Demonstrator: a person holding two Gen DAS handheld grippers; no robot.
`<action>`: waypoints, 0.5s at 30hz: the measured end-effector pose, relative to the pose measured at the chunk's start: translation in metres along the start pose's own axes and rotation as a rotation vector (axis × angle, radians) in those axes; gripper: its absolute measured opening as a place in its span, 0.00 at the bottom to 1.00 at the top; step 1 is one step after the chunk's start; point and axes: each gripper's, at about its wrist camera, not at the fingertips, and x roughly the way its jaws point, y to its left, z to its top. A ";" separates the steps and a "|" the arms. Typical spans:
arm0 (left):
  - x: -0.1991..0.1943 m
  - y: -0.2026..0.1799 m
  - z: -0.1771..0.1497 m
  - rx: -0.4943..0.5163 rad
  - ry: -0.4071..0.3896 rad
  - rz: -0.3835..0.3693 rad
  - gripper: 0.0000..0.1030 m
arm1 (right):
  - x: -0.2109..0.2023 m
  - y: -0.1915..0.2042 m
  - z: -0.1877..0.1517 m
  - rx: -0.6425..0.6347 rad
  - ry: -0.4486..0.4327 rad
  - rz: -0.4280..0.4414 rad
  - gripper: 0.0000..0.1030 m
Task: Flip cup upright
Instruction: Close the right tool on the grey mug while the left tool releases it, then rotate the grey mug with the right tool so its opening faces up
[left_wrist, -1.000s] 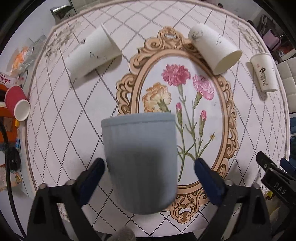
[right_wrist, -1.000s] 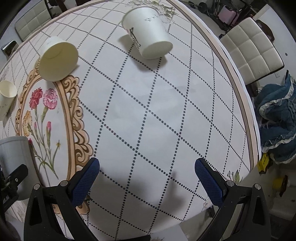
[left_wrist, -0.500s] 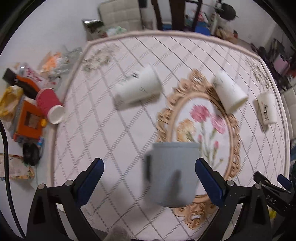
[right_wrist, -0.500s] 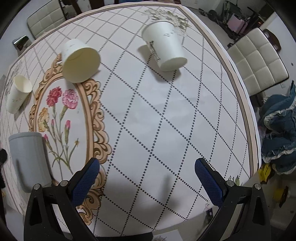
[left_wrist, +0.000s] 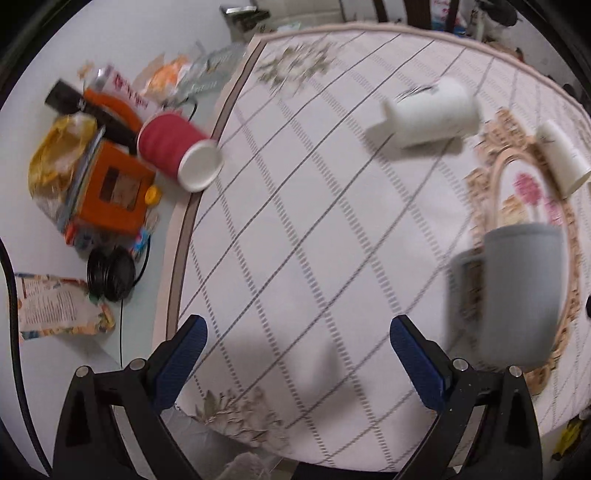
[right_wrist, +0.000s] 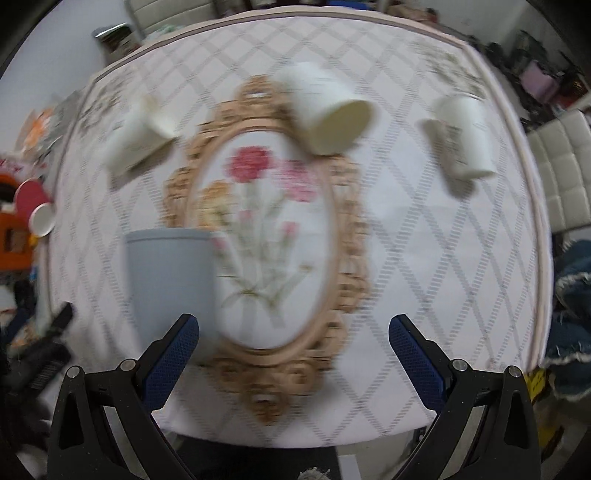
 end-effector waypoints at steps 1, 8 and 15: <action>0.006 0.007 -0.002 -0.008 0.016 0.000 0.98 | 0.001 0.012 0.004 -0.012 0.003 0.005 1.00; 0.029 0.033 -0.008 -0.062 0.084 -0.016 0.98 | 0.016 0.082 0.027 -0.091 0.038 0.002 0.95; 0.042 0.044 -0.011 -0.059 0.114 -0.020 0.98 | 0.050 0.107 0.042 -0.102 0.145 0.000 0.78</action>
